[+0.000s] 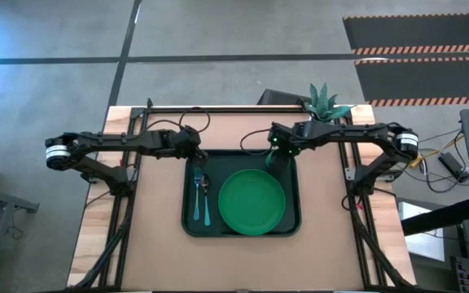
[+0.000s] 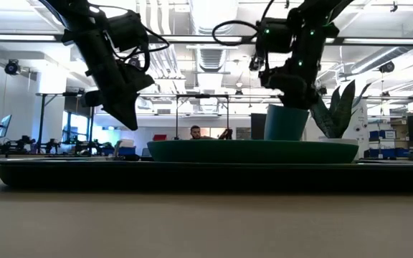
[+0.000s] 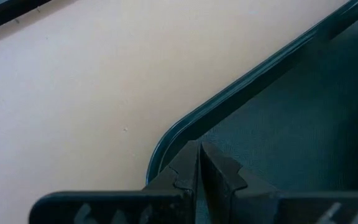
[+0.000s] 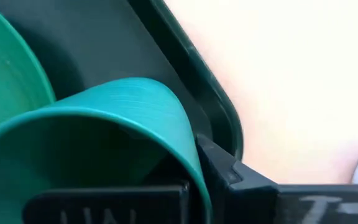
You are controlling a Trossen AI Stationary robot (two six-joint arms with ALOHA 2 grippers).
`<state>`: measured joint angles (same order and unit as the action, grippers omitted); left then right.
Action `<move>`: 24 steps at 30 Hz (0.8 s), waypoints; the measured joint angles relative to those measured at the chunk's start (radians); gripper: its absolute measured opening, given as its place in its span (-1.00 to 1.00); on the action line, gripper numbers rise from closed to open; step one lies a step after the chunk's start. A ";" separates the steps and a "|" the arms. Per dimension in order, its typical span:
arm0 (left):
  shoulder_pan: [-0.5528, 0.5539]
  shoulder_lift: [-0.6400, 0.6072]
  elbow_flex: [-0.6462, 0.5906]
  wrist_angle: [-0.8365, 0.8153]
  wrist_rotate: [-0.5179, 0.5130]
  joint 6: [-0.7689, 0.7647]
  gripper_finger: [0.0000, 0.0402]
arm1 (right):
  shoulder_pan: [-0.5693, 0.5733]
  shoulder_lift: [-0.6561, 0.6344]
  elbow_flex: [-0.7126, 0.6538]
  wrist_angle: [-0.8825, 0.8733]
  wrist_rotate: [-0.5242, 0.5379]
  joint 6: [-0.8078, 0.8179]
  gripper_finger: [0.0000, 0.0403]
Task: Pick and place plate/cup/fork/spoon on tray
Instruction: Adjust the cup on the green tray
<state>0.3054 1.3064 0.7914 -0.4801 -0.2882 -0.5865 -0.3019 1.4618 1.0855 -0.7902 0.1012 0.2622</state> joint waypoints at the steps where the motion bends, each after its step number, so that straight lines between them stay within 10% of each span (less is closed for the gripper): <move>1: 0.000 0.000 0.000 0.000 0.000 0.000 -1.00 | 0.000 -0.008 0.000 -0.002 0.003 0.000 -0.96; 24: 0.000 0.000 0.000 0.000 0.000 0.000 -1.00 | -0.022 -0.021 -0.001 -0.109 -0.036 0.057 -0.96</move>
<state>0.3054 1.3064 0.7914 -0.4801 -0.2878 -0.5869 -0.3242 1.4410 1.0847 -0.8997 0.0656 0.3194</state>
